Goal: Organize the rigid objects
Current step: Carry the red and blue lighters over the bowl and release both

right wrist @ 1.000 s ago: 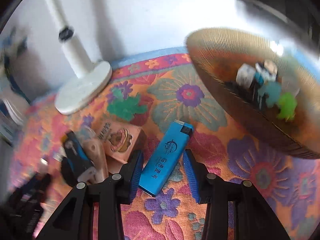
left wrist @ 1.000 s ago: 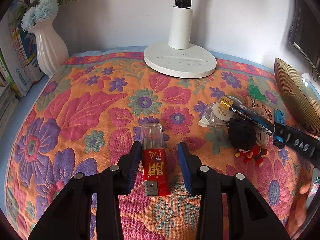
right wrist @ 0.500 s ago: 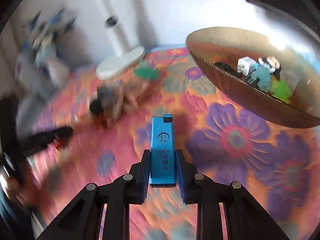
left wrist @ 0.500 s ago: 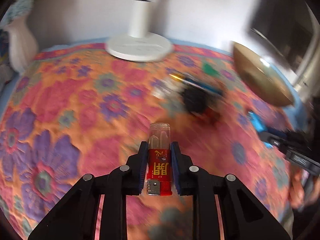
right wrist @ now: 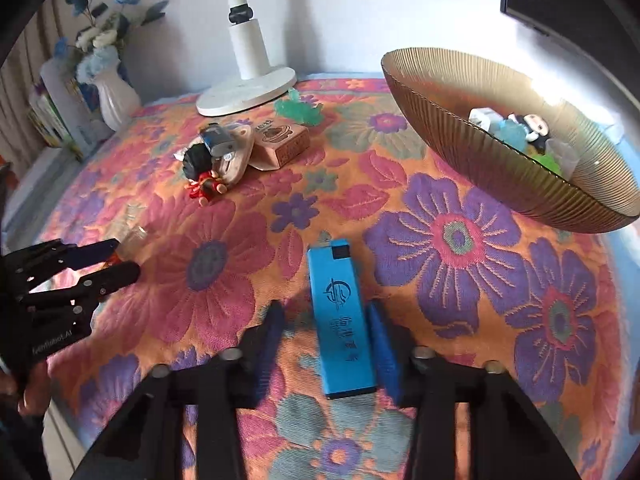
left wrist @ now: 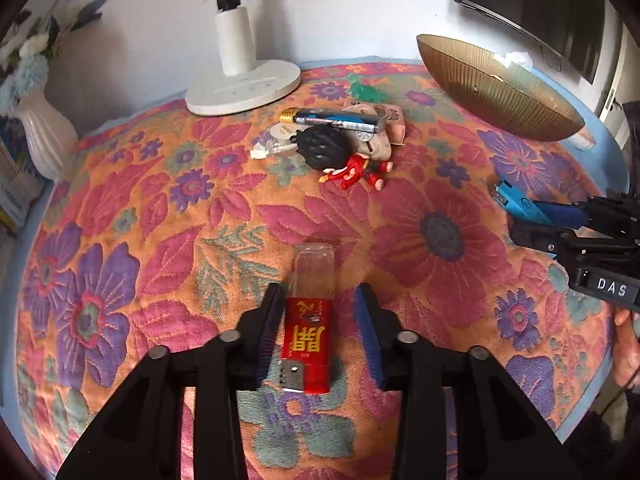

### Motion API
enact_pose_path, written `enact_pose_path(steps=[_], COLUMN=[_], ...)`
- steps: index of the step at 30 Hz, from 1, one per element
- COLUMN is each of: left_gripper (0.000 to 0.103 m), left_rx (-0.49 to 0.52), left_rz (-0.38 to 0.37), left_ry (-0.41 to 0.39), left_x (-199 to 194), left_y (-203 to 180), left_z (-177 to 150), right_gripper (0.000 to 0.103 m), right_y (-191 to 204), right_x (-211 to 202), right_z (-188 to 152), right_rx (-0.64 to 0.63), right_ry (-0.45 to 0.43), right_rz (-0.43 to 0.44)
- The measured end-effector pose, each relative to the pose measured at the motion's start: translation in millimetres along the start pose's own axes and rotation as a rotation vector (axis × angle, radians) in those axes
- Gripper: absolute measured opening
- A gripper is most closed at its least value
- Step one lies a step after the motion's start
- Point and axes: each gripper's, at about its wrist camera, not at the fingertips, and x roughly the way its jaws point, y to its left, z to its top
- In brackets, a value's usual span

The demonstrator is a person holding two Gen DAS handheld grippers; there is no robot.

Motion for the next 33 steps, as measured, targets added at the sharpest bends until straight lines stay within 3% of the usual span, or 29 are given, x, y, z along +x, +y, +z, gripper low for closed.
enact_pose_path(steps=[1,4,10,14,17,20,23,25,28,30,33], left_gripper=[0.02,0.02,0.02,0.02,0.02,0.02,0.02,0.02,0.02,0.02,0.02], left_rx=[0.025,0.146,0.05,0.046,0.06,0.062,0.063,0.025,-0.011,-0.003,0.013], left_rz=[0.0,0.065,-0.148,-0.204,-0.236,-0.261,-0.306,-0.349,-0.451,-0.468,-0.469], left_ry=[-0.003,-0.021,-0.077,-0.223,-0.331,-0.381,-0.331,-0.21,-0.042,0.014,0.036], left_x=[-2,-9,-34,-73,-96,-100,-83,-51,-3,16,30], left_y=[-5,-30,-27,-35,-48,-64,-81,-89,-104,-115,-128], left_z=[-1,-6,3,42,86,131,172,194,202,198,197], right_gripper=[0.027,0.024,0.023,0.023,0.023,0.023,0.024,0.024,0.023,0.024,0.023], right_y=[9,33,30,1,-31,-72,-107,-123,-140,-145,-153], right_x=[-3,-17,-51,-95,-127,-137,-131,-114,-84,-68,-58], right_z=[-4,-25,-43,-13,18,52,80,90,90,87,81], right_rx=[-0.038,-0.141,-0.089,-0.003,0.067,0.142,0.179,0.189,0.212,0.213,0.224], right_ry=[-0.011,-0.03,-0.08,-0.215,-0.32,-0.34,-0.239,-0.129,0.014,0.071,0.111], right_rz=[-0.029,-0.007,0.131,0.138,0.052,-0.02,-0.067,-0.015,0.026,0.009,0.022])
